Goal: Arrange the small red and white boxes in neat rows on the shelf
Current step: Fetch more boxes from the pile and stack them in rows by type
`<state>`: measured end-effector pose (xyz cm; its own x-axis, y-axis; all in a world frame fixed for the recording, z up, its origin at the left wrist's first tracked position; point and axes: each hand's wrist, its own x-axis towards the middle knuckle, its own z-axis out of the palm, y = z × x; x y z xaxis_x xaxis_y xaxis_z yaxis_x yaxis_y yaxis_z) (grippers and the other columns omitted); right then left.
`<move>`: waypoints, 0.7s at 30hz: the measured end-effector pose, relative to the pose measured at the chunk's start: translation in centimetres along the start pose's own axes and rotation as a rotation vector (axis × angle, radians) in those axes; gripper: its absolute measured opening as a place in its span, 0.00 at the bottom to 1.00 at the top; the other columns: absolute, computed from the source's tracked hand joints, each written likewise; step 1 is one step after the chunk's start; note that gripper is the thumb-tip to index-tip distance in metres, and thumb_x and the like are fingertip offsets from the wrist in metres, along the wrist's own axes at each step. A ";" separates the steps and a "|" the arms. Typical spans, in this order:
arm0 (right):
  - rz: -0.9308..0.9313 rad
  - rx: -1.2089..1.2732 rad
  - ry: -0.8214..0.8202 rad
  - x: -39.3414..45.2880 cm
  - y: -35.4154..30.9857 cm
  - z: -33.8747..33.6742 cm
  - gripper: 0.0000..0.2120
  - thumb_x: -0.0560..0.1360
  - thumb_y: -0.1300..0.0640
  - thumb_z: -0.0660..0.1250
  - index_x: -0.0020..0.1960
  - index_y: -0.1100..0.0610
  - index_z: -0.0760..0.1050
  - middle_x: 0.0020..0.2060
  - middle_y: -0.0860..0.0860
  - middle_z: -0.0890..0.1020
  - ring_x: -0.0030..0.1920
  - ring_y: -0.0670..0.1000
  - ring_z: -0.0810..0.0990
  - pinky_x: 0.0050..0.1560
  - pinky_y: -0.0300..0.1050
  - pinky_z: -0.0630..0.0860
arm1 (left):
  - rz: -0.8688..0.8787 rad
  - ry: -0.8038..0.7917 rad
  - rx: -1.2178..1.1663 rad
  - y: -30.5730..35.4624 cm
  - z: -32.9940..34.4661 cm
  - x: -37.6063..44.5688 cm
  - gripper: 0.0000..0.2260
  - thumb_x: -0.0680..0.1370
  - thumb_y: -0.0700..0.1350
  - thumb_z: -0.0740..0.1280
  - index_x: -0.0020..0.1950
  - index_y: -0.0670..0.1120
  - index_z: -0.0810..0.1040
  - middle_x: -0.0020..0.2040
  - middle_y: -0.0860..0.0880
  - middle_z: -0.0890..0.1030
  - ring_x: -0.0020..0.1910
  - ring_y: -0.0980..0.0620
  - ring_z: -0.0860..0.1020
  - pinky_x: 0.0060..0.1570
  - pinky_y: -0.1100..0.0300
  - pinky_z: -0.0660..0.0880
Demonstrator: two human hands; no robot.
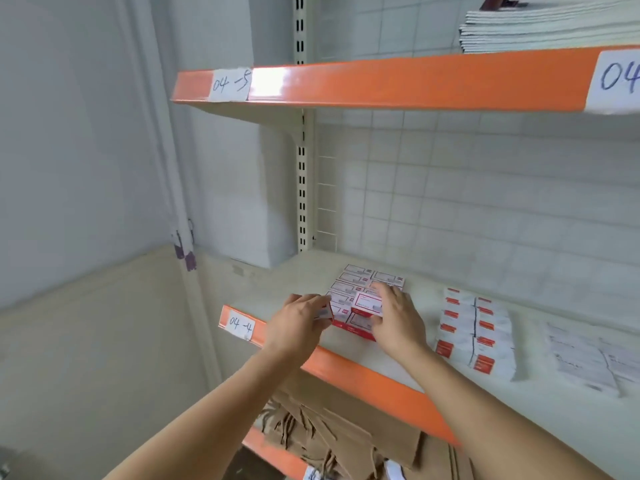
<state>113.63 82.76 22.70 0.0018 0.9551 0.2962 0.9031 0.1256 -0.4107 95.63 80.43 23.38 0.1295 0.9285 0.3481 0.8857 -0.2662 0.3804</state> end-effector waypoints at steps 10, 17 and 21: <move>0.092 -0.045 0.071 4.4 2.2 -0.2 0.25 0.75 0.63 0.65 0.70 0.50 0.65 0.64 0.48 0.72 0.64 0.51 0.67 0.58 0.42 0.69 | 0.148 -0.117 -0.048 0.5 2.6 7.3 0.18 0.78 0.46 0.65 0.69 0.52 0.72 0.66 0.53 0.74 0.63 0.49 0.68 0.54 0.53 0.73; 0.158 -0.071 0.026 6.6 2.3 0.6 0.25 0.75 0.64 0.64 0.70 0.50 0.65 0.65 0.48 0.71 0.64 0.50 0.67 0.56 0.43 0.73 | 0.187 -0.187 -0.068 -0.2 4.4 11.3 0.26 0.78 0.47 0.65 0.74 0.56 0.61 0.67 0.53 0.72 0.65 0.51 0.68 0.58 0.55 0.71; 0.238 -0.083 0.043 8.1 2.3 1.3 0.26 0.74 0.66 0.64 0.70 0.51 0.65 0.65 0.49 0.71 0.65 0.50 0.68 0.56 0.42 0.73 | 0.209 -0.235 -0.093 -0.9 5.3 13.8 0.28 0.78 0.48 0.65 0.74 0.59 0.57 0.67 0.53 0.72 0.65 0.51 0.70 0.57 0.56 0.72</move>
<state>115.12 91.10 23.00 0.2353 0.9427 0.2364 0.9070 -0.1256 -0.4019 99.01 94.84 23.34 0.4133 0.8827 0.2237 0.7859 -0.4698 0.4020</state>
